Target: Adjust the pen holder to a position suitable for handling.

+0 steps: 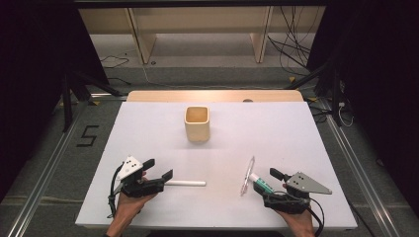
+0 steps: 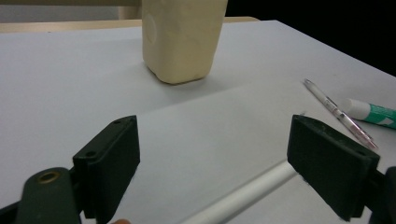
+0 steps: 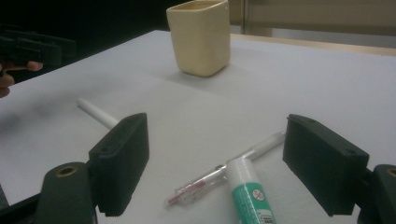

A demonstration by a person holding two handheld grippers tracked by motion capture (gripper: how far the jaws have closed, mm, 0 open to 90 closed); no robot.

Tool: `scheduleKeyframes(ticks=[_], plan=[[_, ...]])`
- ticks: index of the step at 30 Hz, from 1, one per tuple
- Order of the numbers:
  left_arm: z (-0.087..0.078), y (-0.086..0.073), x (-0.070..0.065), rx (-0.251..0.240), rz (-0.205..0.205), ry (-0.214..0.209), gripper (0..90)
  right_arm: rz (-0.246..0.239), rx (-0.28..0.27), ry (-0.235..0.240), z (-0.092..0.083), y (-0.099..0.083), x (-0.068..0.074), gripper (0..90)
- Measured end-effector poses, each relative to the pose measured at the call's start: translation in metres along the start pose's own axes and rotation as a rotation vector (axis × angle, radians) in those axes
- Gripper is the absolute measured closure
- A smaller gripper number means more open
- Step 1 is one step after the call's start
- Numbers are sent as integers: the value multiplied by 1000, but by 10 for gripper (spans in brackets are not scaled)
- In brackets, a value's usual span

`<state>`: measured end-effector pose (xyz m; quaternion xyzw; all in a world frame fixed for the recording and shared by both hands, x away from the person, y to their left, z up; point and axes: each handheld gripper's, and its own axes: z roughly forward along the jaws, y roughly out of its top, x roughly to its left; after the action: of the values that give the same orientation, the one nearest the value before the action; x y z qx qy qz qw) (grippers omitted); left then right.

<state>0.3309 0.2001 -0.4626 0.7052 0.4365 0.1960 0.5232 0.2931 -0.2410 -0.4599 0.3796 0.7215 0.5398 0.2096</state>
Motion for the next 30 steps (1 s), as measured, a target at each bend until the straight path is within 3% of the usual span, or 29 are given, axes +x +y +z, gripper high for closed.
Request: scheduleKeyframes(ticks=[7,14,20,26,30], plan=[[19,20,15,48,-40,22,177,-3,0,7,0,0,0,234],[41,35,29,83,-32,81,217,-3,-1,10,0,0,1,232],[61,46,39,97,-56,118,331,-1,1,13,1,0,0,232],[83,52,53,116,-87,156,565,-1,2,13,1,0,0,233],[93,55,55,120,-107,162,665,1,5,13,1,-1,0,233]])
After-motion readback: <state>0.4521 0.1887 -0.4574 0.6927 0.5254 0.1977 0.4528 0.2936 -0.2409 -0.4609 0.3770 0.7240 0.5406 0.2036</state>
